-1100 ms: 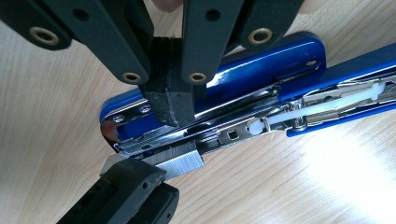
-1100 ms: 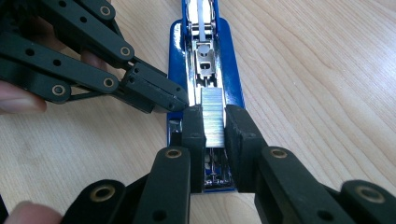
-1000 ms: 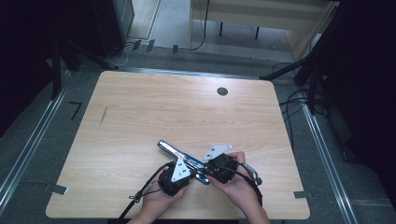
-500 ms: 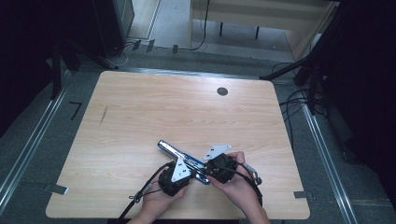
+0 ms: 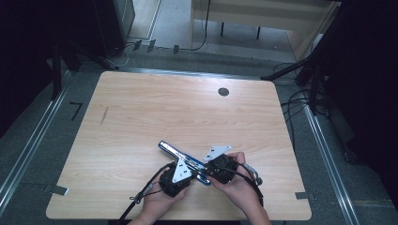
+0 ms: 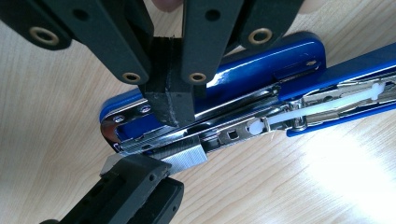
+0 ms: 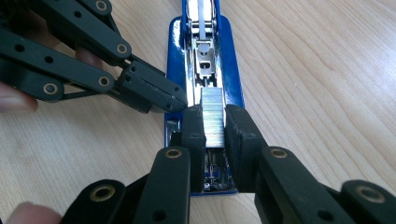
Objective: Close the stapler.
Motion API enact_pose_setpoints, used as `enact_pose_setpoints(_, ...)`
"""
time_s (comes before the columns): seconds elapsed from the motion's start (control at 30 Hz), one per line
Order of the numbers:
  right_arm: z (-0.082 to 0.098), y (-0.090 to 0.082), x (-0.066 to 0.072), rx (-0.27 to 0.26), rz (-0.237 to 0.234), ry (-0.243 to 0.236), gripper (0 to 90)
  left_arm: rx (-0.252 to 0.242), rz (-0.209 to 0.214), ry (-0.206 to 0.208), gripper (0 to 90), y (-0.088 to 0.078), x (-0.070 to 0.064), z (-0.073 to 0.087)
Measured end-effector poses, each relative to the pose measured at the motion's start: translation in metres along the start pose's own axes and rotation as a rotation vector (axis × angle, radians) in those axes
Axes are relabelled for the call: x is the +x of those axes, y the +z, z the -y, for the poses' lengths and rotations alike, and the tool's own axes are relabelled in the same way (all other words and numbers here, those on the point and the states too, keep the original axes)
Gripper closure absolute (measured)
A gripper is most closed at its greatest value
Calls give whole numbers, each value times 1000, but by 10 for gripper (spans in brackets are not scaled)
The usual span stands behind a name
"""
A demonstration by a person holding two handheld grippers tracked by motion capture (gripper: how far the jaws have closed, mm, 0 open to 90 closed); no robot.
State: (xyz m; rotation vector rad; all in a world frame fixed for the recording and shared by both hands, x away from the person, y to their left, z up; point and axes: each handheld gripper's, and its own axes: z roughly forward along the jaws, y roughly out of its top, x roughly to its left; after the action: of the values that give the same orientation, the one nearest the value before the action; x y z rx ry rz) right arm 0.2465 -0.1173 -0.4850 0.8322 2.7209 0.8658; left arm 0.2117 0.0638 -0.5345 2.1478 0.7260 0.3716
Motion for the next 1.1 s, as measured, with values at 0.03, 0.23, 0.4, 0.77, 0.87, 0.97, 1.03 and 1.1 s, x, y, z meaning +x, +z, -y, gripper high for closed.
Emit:
enact_pose_setpoints(0.03, 0, 0, 0, -2, -1, -1, 799, 0, 0, 1, 900, 0, 0, 0)
enact_pose_setpoints(0.23, -2, -6, 1, -18, -11, 2, 799, -1, 0, 1, 900, 0, 0, 0)
enact_pose_setpoints(0.4, -2, -3, 1, -7, -17, 6, 799, 0, 0, 1, 900, 0, 0, 0)
enact_pose_setpoints(0.77, 0, -1, -1, 1, -25, 25, 799, 0, 0, 0, 900, 0, 0, 0)
enact_pose_setpoints(0.87, 0, -1, -1, 5, -22, 23, 798, 0, 0, 1, 900, 0, 0, 0)
enact_pose_setpoints(0.97, 0, -1, -1, 3, -20, 23, 798, 0, 0, 1, 900, 0, 0, 0)
enact_pose_setpoints(1.03, 0, -1, -1, 1, -19, 23, 798, 0, 0, 1, 900, 0, 0, 0)
enact_pose_setpoints(1.1, 0, -2, -1, 0, -18, 20, 798, 0, 0, 1, 900, 0, 0, 0)
